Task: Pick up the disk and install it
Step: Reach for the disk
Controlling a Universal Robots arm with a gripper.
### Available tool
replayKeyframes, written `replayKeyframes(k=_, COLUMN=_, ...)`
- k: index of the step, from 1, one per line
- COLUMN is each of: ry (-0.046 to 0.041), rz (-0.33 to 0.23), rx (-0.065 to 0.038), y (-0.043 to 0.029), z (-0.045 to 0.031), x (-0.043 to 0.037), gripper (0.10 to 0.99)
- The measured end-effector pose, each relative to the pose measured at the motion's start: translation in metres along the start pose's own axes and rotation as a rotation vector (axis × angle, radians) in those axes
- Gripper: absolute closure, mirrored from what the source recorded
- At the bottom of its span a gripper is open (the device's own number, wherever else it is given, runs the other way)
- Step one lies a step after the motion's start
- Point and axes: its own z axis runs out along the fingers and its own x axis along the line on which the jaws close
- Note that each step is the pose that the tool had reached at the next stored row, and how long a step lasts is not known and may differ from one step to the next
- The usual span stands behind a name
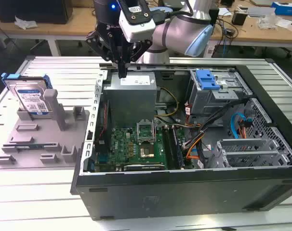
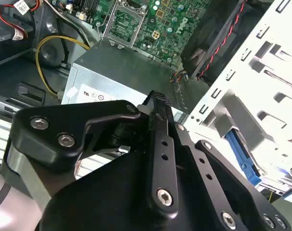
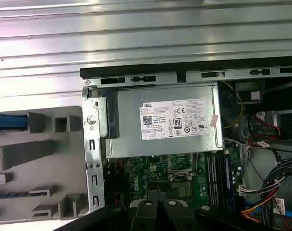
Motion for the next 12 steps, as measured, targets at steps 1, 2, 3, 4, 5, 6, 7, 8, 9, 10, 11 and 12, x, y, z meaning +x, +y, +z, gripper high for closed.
replayKeyframes(k=1, ry=0.0, rz=0.0, rx=0.0, y=0.0, z=0.0, x=0.0, gripper=0.98)
replayKeyframes(k=2, ry=0.0, rz=0.0, rx=0.0, y=0.0, z=0.0, x=0.0, gripper=0.98)
replayKeyframes(k=3, ry=0.0, rz=0.0, rx=0.0, y=0.0, z=0.0, x=0.0, gripper=0.98)
replayKeyframes(k=4, ry=0.0, rz=0.0, rx=0.0, y=0.0, z=0.0, x=0.0, gripper=0.98)
replayKeyframes(k=5, ry=0.0, rz=0.0, rx=0.0, y=0.0, z=0.0, x=0.0, gripper=0.98)
replayKeyframes(k=6, ry=0.0, rz=0.0, rx=0.0, y=0.0, z=0.0, x=0.0, gripper=0.98)
replayKeyframes(k=7, ry=0.0, rz=0.0, rx=0.0, y=0.0, z=0.0, x=0.0, gripper=0.98)
replayKeyframes(k=8, ry=0.0, rz=0.0, rx=0.0, y=0.0, z=0.0, x=0.0, gripper=0.98)
replayKeyframes(k=9, ry=0.0, rz=0.0, rx=0.0, y=0.0, z=0.0, x=0.0, gripper=0.98)
replayKeyframes(k=10, ry=0.0, rz=0.0, rx=0.0, y=0.0, z=0.0, x=0.0, gripper=0.98)
replayKeyframes(k=11, ry=0.0, rz=0.0, rx=0.0, y=0.0, z=0.0, x=0.0, gripper=0.98)
replayKeyframes(k=12, ry=0.0, rz=0.0, rx=0.0, y=0.0, z=0.0, x=0.0, gripper=0.98)
